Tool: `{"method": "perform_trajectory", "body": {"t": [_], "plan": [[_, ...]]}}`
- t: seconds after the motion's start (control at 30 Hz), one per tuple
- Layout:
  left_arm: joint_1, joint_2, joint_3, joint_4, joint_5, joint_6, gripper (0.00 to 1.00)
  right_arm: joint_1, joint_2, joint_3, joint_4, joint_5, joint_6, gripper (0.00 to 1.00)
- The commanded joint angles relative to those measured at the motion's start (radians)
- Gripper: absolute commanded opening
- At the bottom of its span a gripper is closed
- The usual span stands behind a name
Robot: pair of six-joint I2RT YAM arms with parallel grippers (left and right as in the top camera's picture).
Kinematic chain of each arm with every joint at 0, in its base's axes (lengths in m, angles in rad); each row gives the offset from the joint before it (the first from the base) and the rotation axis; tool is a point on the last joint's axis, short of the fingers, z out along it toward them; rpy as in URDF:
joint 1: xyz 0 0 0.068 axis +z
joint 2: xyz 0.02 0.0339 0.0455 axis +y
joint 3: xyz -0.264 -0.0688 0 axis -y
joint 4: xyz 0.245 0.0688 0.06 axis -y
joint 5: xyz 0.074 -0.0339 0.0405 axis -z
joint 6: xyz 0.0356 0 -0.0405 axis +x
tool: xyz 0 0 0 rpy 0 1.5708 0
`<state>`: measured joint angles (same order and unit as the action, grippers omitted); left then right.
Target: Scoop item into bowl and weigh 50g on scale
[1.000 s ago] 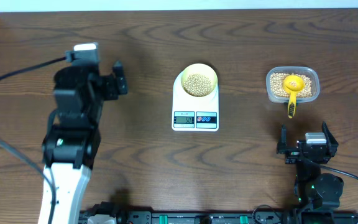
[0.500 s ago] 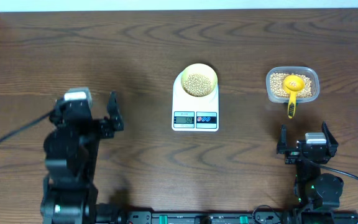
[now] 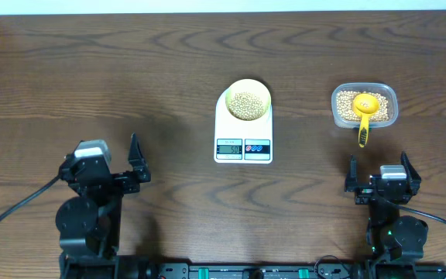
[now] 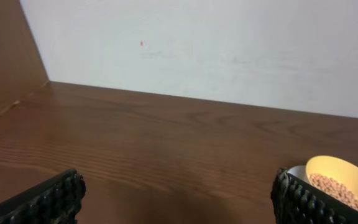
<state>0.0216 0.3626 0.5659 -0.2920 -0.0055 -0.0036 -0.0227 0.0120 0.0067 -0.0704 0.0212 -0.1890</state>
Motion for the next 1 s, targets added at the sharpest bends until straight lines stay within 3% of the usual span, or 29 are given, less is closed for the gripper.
{"method": "perform_trajectory", "body": {"t": [0.0, 0.17, 0.97], "plan": [[0.018, -0.049, -0.032, 0.014, 0.005, -0.005, 0.98, 0.007, -0.005, -0.001, -0.005, -0.005, -0.006, 0.99], [0.029, -0.113, -0.092, 0.087, -0.007, 0.002, 0.98, 0.007, -0.005, -0.001, -0.005, -0.005, -0.006, 0.99], [0.041, -0.334, -0.254, 0.134, 0.020, 0.002, 0.98, 0.007, -0.005, -0.001, -0.005, -0.005, -0.007, 0.99]]}}
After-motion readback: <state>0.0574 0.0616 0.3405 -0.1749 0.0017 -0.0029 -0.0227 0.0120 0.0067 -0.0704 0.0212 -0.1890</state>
